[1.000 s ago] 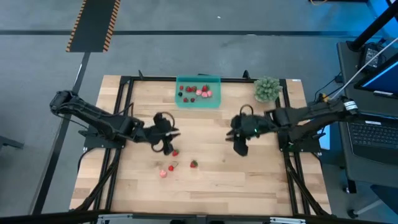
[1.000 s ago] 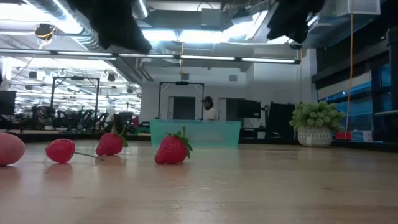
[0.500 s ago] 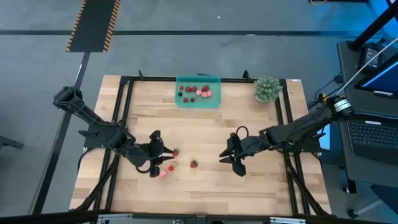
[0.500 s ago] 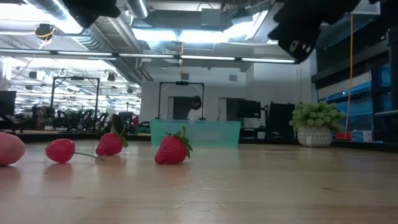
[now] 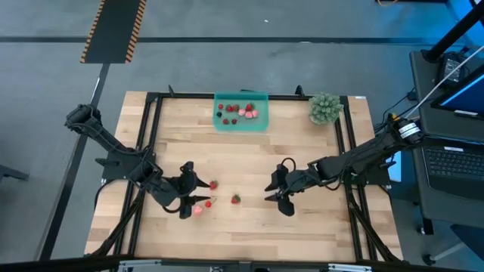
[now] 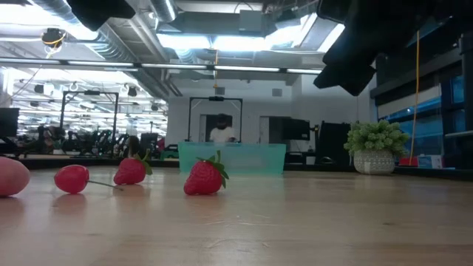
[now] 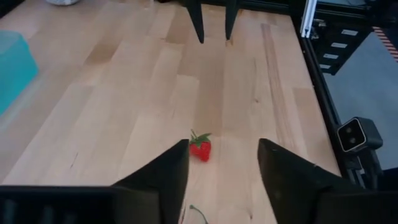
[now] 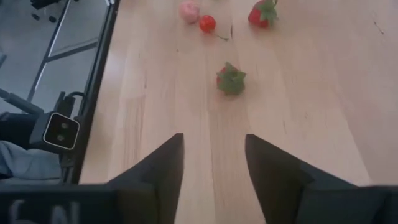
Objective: Pick and placing Produce into tupperware
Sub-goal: Put the red strawberry into the green container
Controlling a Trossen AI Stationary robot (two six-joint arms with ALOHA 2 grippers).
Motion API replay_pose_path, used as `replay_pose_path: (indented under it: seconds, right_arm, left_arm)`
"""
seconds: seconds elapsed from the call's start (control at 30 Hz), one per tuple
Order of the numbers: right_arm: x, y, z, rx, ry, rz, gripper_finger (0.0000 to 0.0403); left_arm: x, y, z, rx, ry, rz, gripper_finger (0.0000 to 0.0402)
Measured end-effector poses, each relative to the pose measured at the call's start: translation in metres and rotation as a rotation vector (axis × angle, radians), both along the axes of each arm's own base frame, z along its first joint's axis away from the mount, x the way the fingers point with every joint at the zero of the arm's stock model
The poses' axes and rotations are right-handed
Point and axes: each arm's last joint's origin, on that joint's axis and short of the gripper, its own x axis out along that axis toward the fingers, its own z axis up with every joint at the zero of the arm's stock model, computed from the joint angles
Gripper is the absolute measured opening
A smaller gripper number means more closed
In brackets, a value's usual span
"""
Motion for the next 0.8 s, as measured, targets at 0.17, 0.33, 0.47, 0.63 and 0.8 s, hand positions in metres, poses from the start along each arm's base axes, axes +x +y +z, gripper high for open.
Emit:
replay_pose_path:
  seconds: [0.17,0.33,0.47,0.63,0.8]
  right_arm:
    - [0.000,0.000,0.000,-0.010,-0.007,0.010,0.0215]
    - [0.000,0.000,0.000,-0.011,-0.008,0.012,0.0226]
    - [0.000,0.001,0.001,-0.009,-0.012,0.012,0.0223]
    - [0.003,0.001,0.005,0.011,-0.061,0.007,0.0222]
    - [0.009,0.003,0.004,0.003,-0.105,0.022,0.0222]
  left_arm:
    - [0.000,0.000,0.000,0.001,0.001,0.000,0.0215]
    - [0.000,0.000,0.000,-0.003,0.002,0.003,0.0218]
    - [-0.002,-0.001,-0.002,-0.007,0.015,0.002,0.0214]
    - [0.002,-0.006,-0.009,-0.027,0.046,0.005,0.0213]
    - [0.005,-0.013,-0.020,-0.033,0.111,-0.051,0.0213]
